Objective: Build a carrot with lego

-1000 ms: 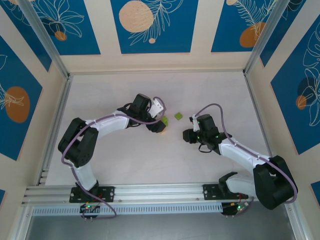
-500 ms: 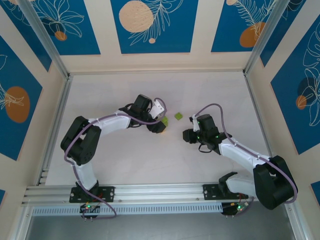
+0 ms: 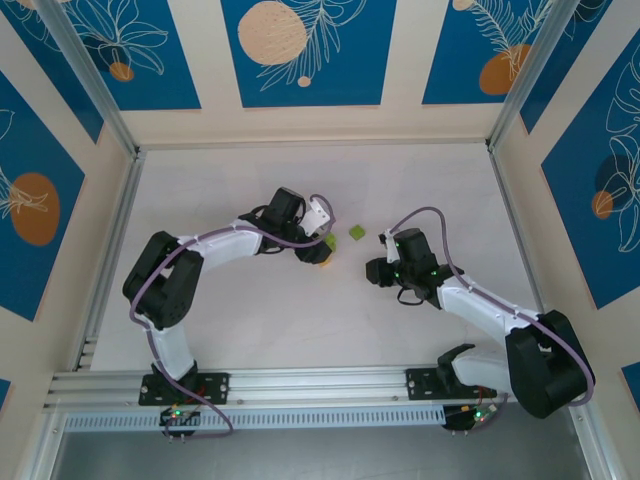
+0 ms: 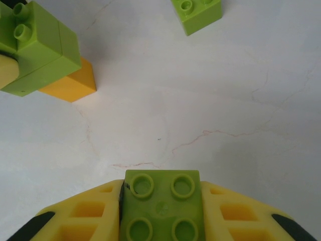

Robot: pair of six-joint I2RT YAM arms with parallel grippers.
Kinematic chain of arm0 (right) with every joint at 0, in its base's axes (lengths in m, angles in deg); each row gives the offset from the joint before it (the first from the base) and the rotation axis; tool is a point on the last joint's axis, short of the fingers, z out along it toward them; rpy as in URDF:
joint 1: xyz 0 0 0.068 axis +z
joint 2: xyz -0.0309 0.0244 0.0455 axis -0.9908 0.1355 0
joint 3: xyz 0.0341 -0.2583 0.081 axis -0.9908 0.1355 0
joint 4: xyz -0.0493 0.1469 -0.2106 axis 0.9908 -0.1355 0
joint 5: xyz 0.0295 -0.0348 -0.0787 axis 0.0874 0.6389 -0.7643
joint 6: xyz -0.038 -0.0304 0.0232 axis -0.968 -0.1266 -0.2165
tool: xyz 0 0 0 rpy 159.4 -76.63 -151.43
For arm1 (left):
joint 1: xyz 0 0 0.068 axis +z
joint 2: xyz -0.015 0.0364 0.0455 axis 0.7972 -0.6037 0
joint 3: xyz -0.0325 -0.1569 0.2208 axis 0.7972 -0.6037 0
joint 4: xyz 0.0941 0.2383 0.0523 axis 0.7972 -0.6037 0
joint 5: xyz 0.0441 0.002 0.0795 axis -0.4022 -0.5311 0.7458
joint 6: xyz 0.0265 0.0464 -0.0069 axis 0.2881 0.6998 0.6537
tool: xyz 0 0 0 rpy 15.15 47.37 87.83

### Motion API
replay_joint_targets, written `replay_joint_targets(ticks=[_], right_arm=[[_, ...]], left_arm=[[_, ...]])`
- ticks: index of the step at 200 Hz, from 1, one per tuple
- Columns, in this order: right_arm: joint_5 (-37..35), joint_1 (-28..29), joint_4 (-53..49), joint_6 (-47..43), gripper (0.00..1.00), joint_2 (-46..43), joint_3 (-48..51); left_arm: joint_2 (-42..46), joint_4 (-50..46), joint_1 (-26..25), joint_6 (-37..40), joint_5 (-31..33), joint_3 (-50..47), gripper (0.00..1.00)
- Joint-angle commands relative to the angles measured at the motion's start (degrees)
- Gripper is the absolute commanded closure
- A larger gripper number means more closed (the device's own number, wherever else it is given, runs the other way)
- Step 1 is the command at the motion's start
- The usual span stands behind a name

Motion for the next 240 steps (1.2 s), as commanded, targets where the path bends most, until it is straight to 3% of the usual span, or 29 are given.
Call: replay_joint_targets(ticks=[1, 32, 43, 82, 168, 211, 219, 240], right_arm=[[1.39, -0.24, 0.32, -0.16, 0.70, 0.31, -1.65], [1.43, -0.23, 0.40, -0.24, 0.70, 0.21, -1.61], [1.50, -0.21, 0.36, -0.24, 0.70, 0.24, -1.57], [1.41, -0.23, 0.37, -0.23, 0.70, 0.13, -1.60], [1.91, -0.34, 0.40, -0.54, 0.71, 0.30, -1.93], [6.07, -0.92, -0.65, -5.08, 0.74, 1.27, -6.09], [6.99, -1.25, -1.09, -6.62, 0.74, 1.19, -7.27], [13.11, -3.02, -3.22, -10.42, 0.74, 1.27, -10.94]], left_arm=[[-0.76, -0.89, -1.11, 0.17, -2.01, 1.30, 0.39], [-0.94, -0.80, -1.37, 0.12, -2.01, 0.35, 0.40], [-1.01, -0.88, -1.43, 0.15, -2.19, 0.12, 0.46], [-1.20, -0.90, -1.48, 0.11, -1.84, -0.18, 0.49], [-0.63, -3.22, -1.48, 0.68, -3.65, 0.20, 0.76], [3.31, -7.05, -1.52, 1.34, -8.67, -2.19, 0.79], [4.04, -8.98, -1.41, 1.89, -10.18, -2.12, 0.84], [5.93, -15.52, -1.22, 4.07, -15.59, -1.19, 0.88]])
